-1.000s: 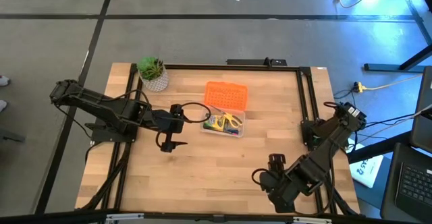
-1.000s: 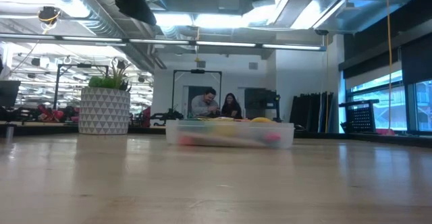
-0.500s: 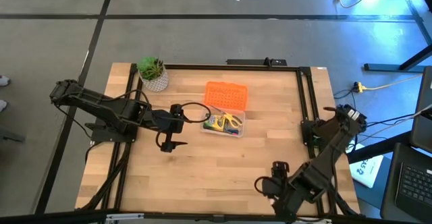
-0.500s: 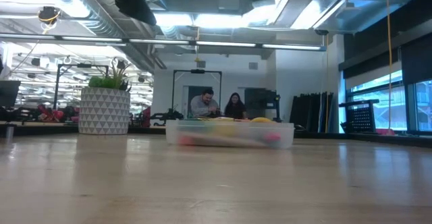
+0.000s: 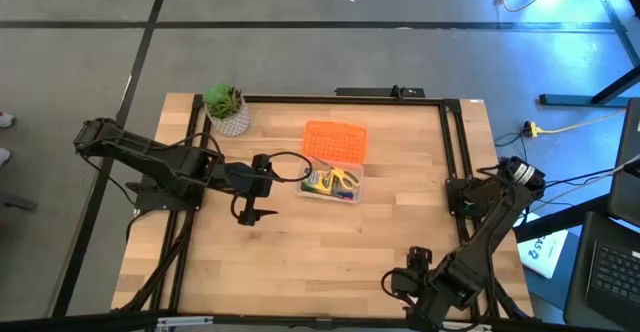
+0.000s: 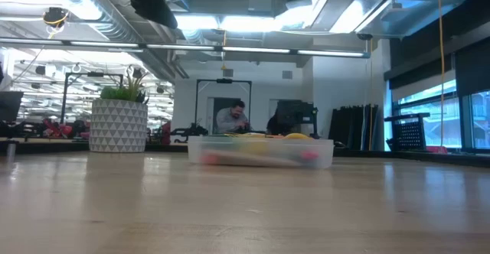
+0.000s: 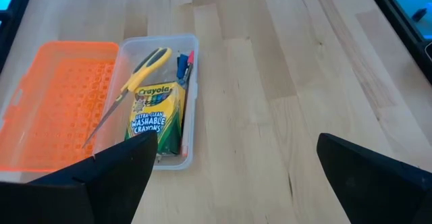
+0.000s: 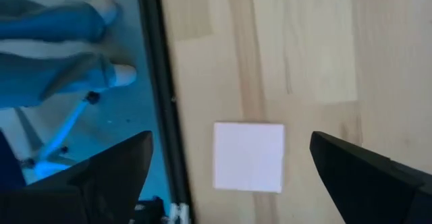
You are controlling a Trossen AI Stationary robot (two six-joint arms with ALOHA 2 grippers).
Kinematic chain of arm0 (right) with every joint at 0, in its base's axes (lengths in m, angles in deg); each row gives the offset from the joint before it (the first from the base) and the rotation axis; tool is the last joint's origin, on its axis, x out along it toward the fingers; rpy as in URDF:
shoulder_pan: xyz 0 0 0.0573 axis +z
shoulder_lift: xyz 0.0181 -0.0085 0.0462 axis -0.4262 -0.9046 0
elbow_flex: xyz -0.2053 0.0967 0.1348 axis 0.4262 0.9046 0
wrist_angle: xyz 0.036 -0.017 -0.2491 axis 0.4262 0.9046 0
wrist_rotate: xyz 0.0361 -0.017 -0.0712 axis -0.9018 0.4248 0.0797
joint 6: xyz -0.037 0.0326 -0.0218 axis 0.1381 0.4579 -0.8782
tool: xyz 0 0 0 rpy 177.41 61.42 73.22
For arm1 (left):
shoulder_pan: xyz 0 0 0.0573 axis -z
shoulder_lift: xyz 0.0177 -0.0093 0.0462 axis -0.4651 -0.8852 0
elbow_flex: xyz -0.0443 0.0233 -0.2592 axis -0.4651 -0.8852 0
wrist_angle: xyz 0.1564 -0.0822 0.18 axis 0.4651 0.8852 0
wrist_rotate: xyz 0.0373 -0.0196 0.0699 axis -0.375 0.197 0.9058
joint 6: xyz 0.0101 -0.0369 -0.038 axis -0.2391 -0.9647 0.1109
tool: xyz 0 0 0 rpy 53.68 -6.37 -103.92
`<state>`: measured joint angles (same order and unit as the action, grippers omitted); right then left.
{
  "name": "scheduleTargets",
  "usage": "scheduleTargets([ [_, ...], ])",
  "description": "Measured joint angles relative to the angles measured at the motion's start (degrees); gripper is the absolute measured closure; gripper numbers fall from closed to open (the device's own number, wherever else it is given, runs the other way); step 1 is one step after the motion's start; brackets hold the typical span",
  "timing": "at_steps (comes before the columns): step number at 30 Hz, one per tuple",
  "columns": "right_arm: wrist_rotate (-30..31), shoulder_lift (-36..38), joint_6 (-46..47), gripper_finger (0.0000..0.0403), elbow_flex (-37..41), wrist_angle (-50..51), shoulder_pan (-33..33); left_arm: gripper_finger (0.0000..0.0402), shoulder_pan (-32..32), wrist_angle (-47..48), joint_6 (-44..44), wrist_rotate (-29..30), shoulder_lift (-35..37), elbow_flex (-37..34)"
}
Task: Pack school essentials
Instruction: Put the pink sticky note into the orange supply box
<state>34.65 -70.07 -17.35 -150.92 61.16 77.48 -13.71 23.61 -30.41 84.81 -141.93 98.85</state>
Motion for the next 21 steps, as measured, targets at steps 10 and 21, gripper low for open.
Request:
scheduleTargets([
  [10, -0.22, 0.02, 8.11, 0.0003, 4.51, -6.78, 2.0, 0.0002, 0.0, 0.0, 0.0, 0.0, 0.0, 0.0],
  [21, 2.99, 0.04, 10.42, 0.0003, 11.98, -10.14, 6.34, 0.0002, 0.0, 0.01, 0.01, 0.0, 0.0, 0.0],
])
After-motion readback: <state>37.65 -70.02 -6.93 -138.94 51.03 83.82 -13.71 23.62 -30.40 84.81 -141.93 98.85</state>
